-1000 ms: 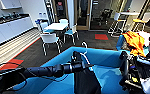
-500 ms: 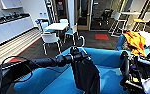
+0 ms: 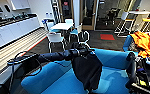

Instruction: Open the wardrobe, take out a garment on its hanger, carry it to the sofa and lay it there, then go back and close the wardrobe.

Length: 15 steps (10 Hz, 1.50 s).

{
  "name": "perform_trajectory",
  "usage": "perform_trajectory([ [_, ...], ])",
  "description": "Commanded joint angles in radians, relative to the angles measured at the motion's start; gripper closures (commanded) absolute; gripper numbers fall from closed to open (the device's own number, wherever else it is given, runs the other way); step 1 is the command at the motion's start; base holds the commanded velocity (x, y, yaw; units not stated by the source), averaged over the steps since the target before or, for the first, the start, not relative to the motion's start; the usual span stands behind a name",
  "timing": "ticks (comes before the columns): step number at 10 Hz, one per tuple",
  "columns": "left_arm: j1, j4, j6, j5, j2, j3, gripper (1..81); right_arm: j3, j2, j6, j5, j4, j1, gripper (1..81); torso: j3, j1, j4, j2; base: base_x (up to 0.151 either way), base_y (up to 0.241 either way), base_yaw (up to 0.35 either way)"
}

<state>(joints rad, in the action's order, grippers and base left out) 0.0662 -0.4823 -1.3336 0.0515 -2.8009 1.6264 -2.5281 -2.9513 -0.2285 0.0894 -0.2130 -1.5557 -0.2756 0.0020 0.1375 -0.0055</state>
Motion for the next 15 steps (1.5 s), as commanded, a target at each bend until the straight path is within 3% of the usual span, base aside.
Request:
perform_trajectory([
  [1, -0.210, -0.008, -0.015, -0.016, -0.049, 0.075, 81.1, 0.013, -0.002, 0.001, -0.059, -0.002, 0.005, 1.0, 0.000, 0.000, 0.000, 0.000, 0.000, 0.000, 0.000],
  [7, -0.156, -0.038, -0.012, -0.055, -0.119, 0.205, 81.1, 0.009, -0.008, 0.001, -0.059, -0.003, 0.005, 1.0, 0.000, 0.000, 0.000, 0.000, 0.000, 0.000, 0.000],
  [8, -0.148, -0.042, -0.009, -0.096, -0.128, 0.236, 81.1, 0.009, -0.008, 0.001, -0.057, -0.003, 0.001, 1.0, -0.001, 0.000, 0.000, 0.000, 0.000, 0.000, 0.000],
  [13, -0.042, -0.145, -0.006, -0.116, -0.036, 0.257, 81.1, 0.008, -0.010, 0.001, -0.057, -0.005, 0.001, 1.0, -0.001, 0.000, 0.000, 0.000, 0.000, 0.000, 0.000],
  [14, -0.032, -0.157, -0.006, -0.119, -0.016, 0.260, 81.1, 0.008, -0.011, 0.001, -0.057, -0.005, -0.001, 1.0, -0.001, 0.000, 0.057, 0.000, 0.000, 0.000, 0.000],
  [15, -0.018, -0.173, -0.006, -0.137, 0.010, 0.260, 81.1, 0.008, -0.013, 0.001, -0.057, -0.005, -0.001, 1.0, -0.001, 0.000, 0.085, 0.000, 0.000, 0.000, 0.000],
])
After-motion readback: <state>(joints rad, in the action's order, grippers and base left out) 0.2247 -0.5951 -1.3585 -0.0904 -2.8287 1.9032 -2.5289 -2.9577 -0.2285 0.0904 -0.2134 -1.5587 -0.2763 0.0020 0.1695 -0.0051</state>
